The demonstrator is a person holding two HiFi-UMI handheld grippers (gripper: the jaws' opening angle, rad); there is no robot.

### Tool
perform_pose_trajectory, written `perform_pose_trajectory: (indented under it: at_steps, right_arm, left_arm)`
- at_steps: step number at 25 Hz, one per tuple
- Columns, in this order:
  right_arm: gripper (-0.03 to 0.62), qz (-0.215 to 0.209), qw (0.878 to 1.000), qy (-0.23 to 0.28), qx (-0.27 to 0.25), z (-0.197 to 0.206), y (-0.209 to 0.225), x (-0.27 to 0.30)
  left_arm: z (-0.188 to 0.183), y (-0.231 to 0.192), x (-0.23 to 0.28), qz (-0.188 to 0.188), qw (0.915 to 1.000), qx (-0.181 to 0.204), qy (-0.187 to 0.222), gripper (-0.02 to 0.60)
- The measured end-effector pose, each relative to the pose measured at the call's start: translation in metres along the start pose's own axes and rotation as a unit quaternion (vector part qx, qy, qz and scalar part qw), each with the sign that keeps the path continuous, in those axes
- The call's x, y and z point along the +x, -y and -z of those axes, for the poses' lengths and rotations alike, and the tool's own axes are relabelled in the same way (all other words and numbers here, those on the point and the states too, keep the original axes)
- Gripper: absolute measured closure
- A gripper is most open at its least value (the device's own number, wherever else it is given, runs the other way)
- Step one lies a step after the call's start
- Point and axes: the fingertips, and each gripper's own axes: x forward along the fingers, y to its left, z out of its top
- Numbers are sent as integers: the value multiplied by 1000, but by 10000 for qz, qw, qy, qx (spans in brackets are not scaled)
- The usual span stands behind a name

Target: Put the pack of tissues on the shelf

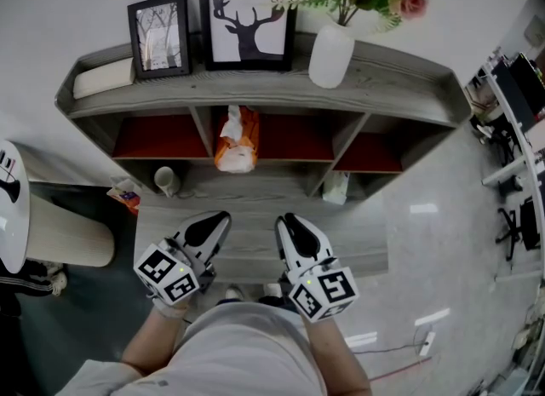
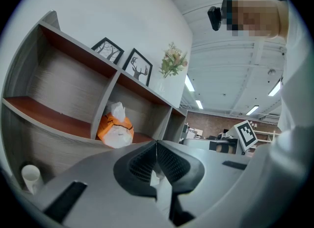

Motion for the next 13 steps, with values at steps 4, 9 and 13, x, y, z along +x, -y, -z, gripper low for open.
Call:
perform_pose_trajectory:
  at_steps: [4, 9, 13]
  right_arm:
    - [528, -21, 10000, -8, -2, 1, -2, 0]
    - [528, -64, 10000, -13, 13, 1, -4, -1]
    - [528, -105, 9999, -16, 10, 1, -7, -3]
  left_arm:
    - [0, 0, -2, -13, 10000, 5, -2, 566]
    - [1, 1, -5, -17, 10000, 26, -10, 566]
    - [2, 4, -6, -15, 10000, 29, -17, 565]
